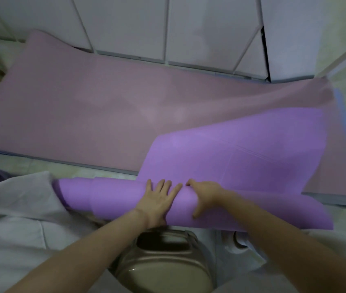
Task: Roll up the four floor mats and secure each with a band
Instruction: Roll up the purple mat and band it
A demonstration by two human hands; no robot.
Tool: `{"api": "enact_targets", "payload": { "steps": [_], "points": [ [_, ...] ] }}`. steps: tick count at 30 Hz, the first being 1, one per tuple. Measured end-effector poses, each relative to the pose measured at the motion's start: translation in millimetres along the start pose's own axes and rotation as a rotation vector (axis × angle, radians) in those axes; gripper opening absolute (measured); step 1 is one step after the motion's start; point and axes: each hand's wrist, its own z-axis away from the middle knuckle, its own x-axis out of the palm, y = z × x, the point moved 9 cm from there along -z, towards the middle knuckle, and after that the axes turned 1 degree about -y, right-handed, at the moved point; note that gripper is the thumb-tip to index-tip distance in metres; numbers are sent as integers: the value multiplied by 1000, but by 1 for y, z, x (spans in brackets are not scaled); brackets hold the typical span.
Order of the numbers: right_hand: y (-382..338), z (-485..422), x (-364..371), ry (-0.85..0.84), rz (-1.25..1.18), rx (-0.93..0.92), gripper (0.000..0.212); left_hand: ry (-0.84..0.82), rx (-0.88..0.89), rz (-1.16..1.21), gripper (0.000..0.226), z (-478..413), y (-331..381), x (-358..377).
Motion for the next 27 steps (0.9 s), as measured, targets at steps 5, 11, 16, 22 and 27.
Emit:
{"api": "enact_targets", "payload": {
  "steps": [5, 11, 16, 22, 27],
  "points": [
    [5, -6, 1, -164, -75, -10, 94, 87, -20, 34, 112, 3, 7, 6],
    [4, -1, -1, -157, -172, -25, 91, 38, 26, 50, 105, -10, -4, -2],
    [-11, 21, 8, 235, 187, -55, 118, -153, 89, 215, 100, -30, -16, -6],
    [-8, 24, 18, 451, 149, -56, 110, -288, 120, 334, 99, -40, -15, -7],
    [-8, 15, 5, 286, 96, -59, 90, -213, 95, 370, 95, -32, -20, -9]
  ]
}}
